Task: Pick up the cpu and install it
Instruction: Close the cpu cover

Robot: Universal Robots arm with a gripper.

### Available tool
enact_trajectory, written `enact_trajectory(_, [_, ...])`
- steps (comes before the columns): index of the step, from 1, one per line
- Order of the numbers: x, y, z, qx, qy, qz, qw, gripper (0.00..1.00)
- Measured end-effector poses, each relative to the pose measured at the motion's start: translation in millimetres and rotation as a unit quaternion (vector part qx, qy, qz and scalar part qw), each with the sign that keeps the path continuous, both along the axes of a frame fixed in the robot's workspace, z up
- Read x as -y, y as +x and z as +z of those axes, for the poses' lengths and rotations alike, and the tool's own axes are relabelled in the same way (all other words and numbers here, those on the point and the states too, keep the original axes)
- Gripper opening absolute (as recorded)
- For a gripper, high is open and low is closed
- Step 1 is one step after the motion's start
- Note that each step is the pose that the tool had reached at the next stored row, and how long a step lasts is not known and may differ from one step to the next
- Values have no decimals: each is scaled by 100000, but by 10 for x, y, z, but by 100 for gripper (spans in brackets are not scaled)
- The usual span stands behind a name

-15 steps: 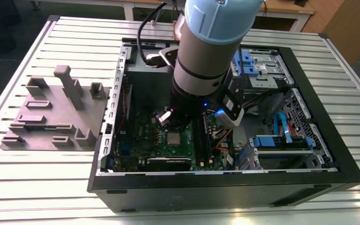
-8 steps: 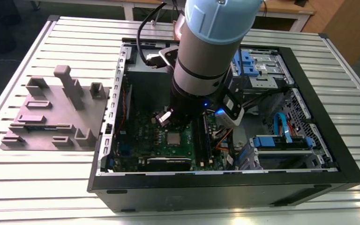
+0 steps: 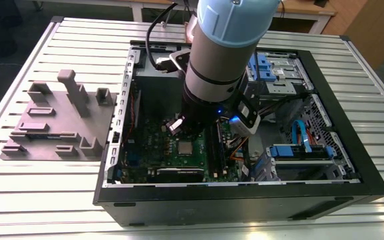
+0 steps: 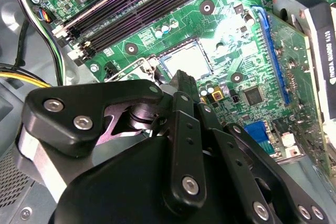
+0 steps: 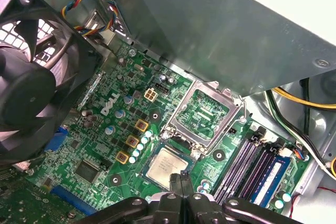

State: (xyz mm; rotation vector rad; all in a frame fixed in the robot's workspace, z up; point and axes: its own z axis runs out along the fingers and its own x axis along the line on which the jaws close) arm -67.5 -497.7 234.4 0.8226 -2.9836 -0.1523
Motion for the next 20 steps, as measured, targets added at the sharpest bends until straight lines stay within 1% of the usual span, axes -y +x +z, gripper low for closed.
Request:
enact_trajectory(1, [0,0,0,0,3,2,100000,11])
enact_trajectory(3, [3,0,0,-2,261,317,99999,11])
enact_trajectory(5, [3,0,-1,-1,375,1889,99981,11])
enact_trajectory(7, [4,0,-4,-9,406,3642,99933,11])
enact_trajectory(8, [4,0,-3,-7,492,4415,99901,11])
enact_trajectory(9, [5,0,-5,19,931,4819,99879,11])
enact_trajectory(11, [4,0,-5,111,2706,5099,99833,11])
enact_trajectory(13, [4,0,-5,197,4507,5177,99764,11])
enact_trajectory(14, [4,0,-5,247,5400,5197,99718,11])
enact_trajectory(15, [4,0,-5,295,6371,5225,99660,11])
enact_trajectory(16, [3,0,-5,330,7188,5337,99598,11])
enact_trajectory(17, [3,0,-9,308,7378,5827,99557,11])
enact_trajectory(19, [4,0,-18,174,7368,7585,99439,11])
enact_trajectory(20, [4,0,-24,106,7367,8516,99364,11])
